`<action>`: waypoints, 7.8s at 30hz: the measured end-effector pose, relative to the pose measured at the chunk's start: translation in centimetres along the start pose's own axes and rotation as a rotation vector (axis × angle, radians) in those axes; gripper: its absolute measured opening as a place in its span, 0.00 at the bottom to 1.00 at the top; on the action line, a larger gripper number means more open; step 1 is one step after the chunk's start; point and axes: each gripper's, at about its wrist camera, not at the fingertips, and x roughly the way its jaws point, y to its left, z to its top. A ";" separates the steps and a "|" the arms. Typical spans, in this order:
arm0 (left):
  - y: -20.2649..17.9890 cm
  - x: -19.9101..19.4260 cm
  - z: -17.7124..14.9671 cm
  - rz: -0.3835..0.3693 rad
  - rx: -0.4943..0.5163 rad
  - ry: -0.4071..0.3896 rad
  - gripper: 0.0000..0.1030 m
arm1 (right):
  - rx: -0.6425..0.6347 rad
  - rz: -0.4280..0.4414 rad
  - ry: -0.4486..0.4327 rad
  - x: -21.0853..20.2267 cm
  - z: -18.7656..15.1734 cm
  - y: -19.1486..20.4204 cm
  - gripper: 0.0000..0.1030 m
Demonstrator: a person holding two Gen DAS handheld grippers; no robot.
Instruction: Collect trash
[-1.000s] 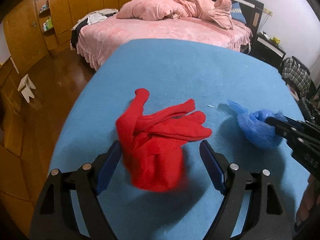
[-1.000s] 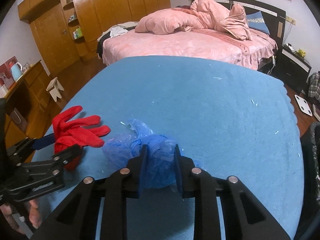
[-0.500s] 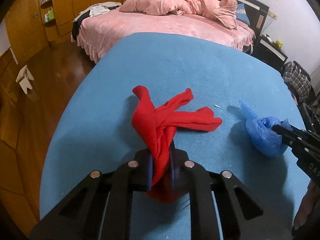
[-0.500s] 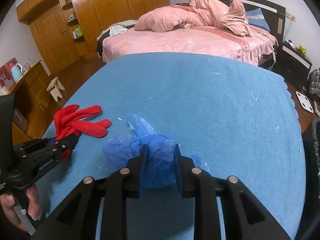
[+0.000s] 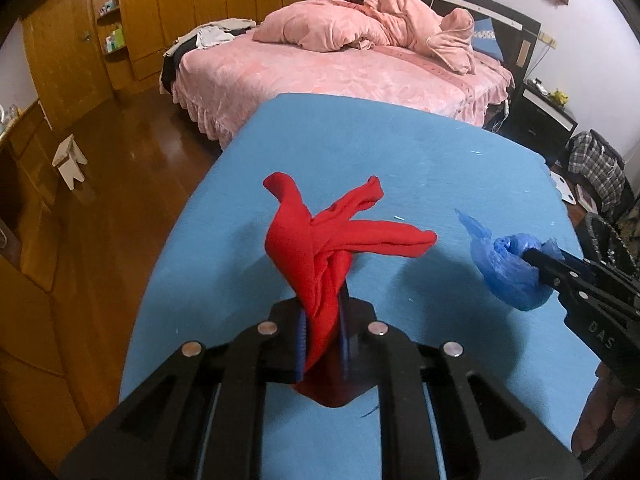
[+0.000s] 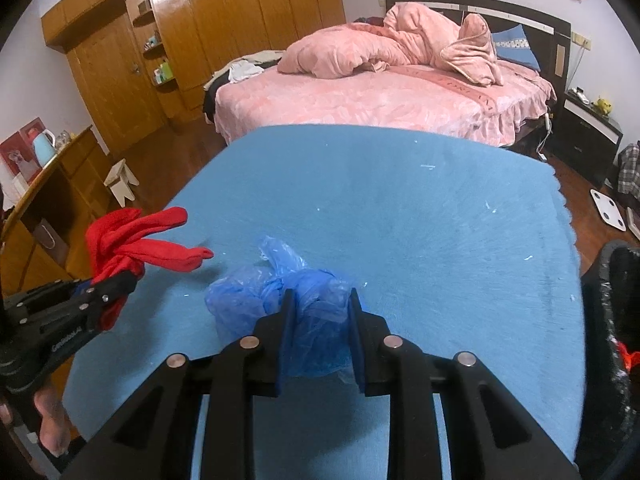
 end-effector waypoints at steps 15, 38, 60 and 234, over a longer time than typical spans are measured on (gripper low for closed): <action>-4.9 -8.0 -0.5 0.009 0.014 -0.041 0.11 | 0.000 -0.028 -0.051 -7.2 0.2 -1.9 0.24; -14.5 -14.9 -2.1 -0.031 0.046 -0.072 0.12 | 0.030 -0.094 -0.103 -17.0 -1.2 -8.7 0.24; -26.7 -16.0 -4.1 -0.110 0.136 -0.059 0.12 | 0.118 -0.215 -0.126 -23.8 -3.9 -19.5 0.24; -7.2 -48.0 -17.4 0.079 -0.040 -0.497 0.95 | 0.307 -0.549 -0.503 -52.9 -16.2 2.2 0.94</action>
